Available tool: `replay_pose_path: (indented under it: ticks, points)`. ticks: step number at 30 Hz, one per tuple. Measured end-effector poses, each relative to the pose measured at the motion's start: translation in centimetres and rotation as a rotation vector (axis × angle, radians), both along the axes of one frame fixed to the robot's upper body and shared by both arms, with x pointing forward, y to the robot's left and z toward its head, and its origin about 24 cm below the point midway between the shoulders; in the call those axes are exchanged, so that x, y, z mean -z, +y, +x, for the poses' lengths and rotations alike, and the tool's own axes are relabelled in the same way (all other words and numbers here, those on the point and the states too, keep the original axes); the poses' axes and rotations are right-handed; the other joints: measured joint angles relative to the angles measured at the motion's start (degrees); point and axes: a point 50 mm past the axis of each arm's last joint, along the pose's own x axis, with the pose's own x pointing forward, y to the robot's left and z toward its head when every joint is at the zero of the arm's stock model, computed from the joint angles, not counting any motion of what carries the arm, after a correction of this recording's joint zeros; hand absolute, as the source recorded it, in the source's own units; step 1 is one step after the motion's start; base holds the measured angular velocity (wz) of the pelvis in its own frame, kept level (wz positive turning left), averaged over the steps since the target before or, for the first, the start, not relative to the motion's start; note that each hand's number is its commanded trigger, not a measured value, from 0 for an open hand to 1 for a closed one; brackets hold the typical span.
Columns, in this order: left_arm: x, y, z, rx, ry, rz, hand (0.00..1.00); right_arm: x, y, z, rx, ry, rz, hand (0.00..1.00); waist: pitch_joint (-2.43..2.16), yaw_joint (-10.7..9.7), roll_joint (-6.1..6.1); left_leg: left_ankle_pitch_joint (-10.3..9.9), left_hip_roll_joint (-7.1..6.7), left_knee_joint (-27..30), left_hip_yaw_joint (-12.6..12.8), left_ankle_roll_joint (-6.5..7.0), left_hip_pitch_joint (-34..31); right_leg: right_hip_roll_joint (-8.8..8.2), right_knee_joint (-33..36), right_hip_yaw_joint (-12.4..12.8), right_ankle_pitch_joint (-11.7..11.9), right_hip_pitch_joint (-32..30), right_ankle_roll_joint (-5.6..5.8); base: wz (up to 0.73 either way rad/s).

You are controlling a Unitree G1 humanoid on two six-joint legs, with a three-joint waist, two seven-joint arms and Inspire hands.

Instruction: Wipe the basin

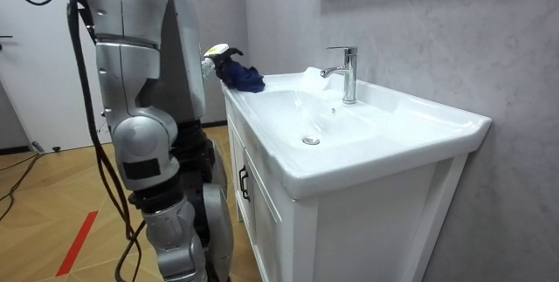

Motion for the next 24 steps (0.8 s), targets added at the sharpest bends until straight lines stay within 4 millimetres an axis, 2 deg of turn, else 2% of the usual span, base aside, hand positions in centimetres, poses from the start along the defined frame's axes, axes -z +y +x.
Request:
replay_pose_path:
  ticks: [7, 18, 19, 24]
  points:
    - [-2.1, -0.4, 1.5, 0.042, -0.095, 0.040, 0.00, 0.0, 0.0, 0.0, -0.003, 0.001, 0.000, 0.00, -0.05, 0.0, -1.09, 0.0, -0.01, 0.0, 0.1, 0.00, 0.0, -0.02, -0.1, 0.1, 0.0, 0.0, 0.02, -0.01]
    - [-2.5, -0.6, 2.0, 0.055, -0.120, 0.047, 0.00, 0.0, 0.1, 0.2, -0.064, 0.004, 0.003, 0.00, -0.06, -1.6, -0.67, 0.0, -0.01, 0.0, 0.7, 0.00, 0.1, -0.05, -0.1, 1.1, 0.0, 0.0, 0.02, -0.02]
    - [-2.7, -0.7, 2.1, 0.062, -0.127, 0.049, 0.00, 0.0, 0.1, 0.2, -0.064, 0.005, 0.003, 0.00, 0.10, -1.8, -0.58, 0.0, -0.02, 0.0, 0.7, 0.00, 0.1, -0.05, -0.1, 1.2, 0.0, 0.0, 0.03, 0.00]
    - [-4.2, -1.2, 2.8, 0.095, -0.194, 0.078, 0.00, 0.0, 0.1, 0.2, -0.064, 0.006, 0.002, 0.00, 0.15, -2.4, -0.43, 0.0, -0.03, 0.0, 0.7, 0.00, 0.2, -0.01, -0.1, 1.3, 0.0, -0.1, 0.05, 0.00]
